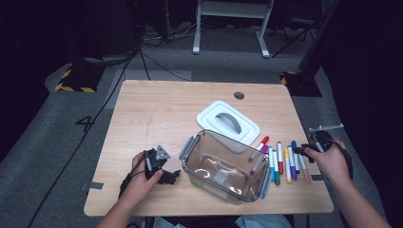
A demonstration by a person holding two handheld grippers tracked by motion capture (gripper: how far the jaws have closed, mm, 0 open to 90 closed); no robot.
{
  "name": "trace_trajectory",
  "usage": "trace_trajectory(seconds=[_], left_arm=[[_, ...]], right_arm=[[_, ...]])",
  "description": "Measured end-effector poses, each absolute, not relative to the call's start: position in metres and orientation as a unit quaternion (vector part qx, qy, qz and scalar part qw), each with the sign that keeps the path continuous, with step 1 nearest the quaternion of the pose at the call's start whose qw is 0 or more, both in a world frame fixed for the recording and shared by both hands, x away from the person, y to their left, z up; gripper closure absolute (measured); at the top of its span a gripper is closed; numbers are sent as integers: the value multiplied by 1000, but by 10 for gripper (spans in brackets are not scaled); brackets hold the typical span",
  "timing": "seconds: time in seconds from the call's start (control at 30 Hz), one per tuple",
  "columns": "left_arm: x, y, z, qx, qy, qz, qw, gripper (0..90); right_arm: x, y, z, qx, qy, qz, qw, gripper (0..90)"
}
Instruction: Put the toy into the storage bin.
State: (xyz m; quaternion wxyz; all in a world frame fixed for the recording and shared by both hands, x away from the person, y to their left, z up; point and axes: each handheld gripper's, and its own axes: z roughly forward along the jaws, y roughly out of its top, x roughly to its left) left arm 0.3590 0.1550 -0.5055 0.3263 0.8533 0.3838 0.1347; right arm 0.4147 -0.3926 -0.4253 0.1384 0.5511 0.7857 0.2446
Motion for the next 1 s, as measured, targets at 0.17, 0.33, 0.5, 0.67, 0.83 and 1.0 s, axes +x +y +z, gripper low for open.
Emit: trace_trajectory(seconds=[0.17, 0.33, 0.5, 0.67, 0.83, 1.0], left_arm=[[359, 155, -505, 853, 384, 135, 326, 1], [359, 155, -505, 853, 384, 135, 326, 1], [359, 155, -505, 853, 384, 135, 326, 1], [359, 155, -505, 853, 384, 135, 326, 1], [359, 155, -505, 853, 384, 135, 326, 1], [359, 155, -505, 853, 384, 135, 326, 1]], right_arm=[[411, -406, -439, 580, 774, 219, 128, 600], [408, -415, -452, 600, 766, 199, 119, 627], [406, -417, -460, 607, 763, 188, 117, 669], [407, -419, -467, 608, 765, 173, 123, 720], [409, -418, -467, 613, 763, 162, 129, 767], [410, -421, -461, 615, 755, 189, 124, 768]])
